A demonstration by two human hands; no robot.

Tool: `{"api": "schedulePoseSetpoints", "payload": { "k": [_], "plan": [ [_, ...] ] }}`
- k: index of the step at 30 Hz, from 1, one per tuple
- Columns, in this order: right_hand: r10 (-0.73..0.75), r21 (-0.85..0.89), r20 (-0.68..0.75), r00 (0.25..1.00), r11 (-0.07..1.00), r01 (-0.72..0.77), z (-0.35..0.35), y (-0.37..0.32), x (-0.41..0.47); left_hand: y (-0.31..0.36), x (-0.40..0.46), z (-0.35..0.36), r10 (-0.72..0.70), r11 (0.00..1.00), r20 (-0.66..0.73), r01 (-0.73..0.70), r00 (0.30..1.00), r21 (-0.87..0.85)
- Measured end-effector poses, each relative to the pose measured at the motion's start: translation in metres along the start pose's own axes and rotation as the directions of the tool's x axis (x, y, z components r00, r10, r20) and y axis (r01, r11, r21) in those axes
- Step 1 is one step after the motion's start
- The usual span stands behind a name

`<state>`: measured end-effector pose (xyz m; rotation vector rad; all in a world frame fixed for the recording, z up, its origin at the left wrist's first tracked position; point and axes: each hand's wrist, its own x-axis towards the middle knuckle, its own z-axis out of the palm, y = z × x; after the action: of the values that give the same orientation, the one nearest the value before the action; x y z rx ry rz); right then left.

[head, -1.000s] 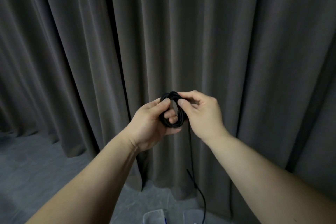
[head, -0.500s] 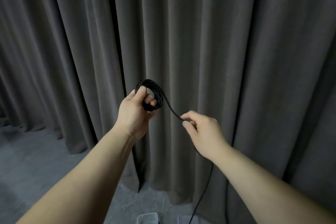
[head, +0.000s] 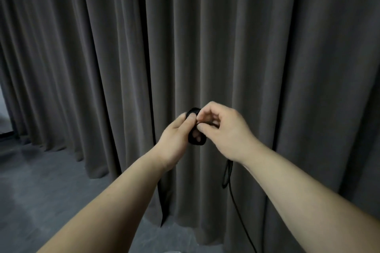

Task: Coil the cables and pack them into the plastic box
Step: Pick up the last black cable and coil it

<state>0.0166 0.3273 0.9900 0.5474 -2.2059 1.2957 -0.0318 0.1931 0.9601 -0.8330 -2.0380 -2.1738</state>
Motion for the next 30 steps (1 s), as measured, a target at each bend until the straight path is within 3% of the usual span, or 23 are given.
{"api": "schedulePoseSetpoints", "payload": {
  "k": [4,6,14,19,23,30],
  "plan": [
    [0.018,-0.141,-0.188,0.982,0.989,-0.045,-0.004,0.001,0.003,0.004,-0.006,0.004,0.004,1.000,0.151,-0.001,0.989,-0.023],
    [0.022,-0.143,-0.205,0.979,0.988,-0.052,-0.008,0.002,0.004,0.005,-0.008,0.003,0.031,0.999,0.192,-0.022,0.981,-0.048],
    [0.114,0.193,-0.174,0.978,0.978,-0.079,-0.027,0.008,0.006,0.009,-0.007,0.002,0.093,0.995,0.258,-0.095,0.962,-0.004],
    [0.187,0.261,-0.192,0.963,0.956,-0.134,-0.026,0.003,-0.001,0.012,-0.005,0.005,0.107,0.994,0.189,-0.101,0.976,-0.039],
    [0.319,0.403,-0.053,0.946,0.874,-0.272,-0.026,0.001,-0.002,0.013,-0.003,-0.002,0.166,0.983,0.104,-0.157,0.981,-0.094],
    [0.387,0.369,0.181,0.904,0.825,-0.428,-0.018,0.006,-0.010,0.013,0.003,-0.017,0.124,0.980,-0.134,-0.143,0.983,-0.137]
  ]
}}
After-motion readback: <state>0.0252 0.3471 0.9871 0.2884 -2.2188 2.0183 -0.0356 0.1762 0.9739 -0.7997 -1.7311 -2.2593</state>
